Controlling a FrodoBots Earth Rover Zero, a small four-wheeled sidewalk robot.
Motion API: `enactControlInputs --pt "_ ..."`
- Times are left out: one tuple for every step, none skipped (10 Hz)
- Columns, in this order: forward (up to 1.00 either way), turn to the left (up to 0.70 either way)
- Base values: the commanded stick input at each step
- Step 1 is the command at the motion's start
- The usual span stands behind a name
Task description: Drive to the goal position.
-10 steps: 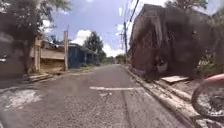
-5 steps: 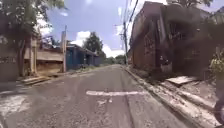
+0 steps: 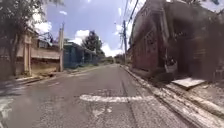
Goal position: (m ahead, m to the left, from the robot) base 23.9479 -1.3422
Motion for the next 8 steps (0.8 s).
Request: enactControlInputs --pt "0.70 0.00" --pt "0.70 0.00" --pt "0.70 0.00" --pt "0.70 0.00" --pt "0.70 0.00" --pt "0.70 0.00" --pt "0.70 0.00" --pt "0.70 0.00"
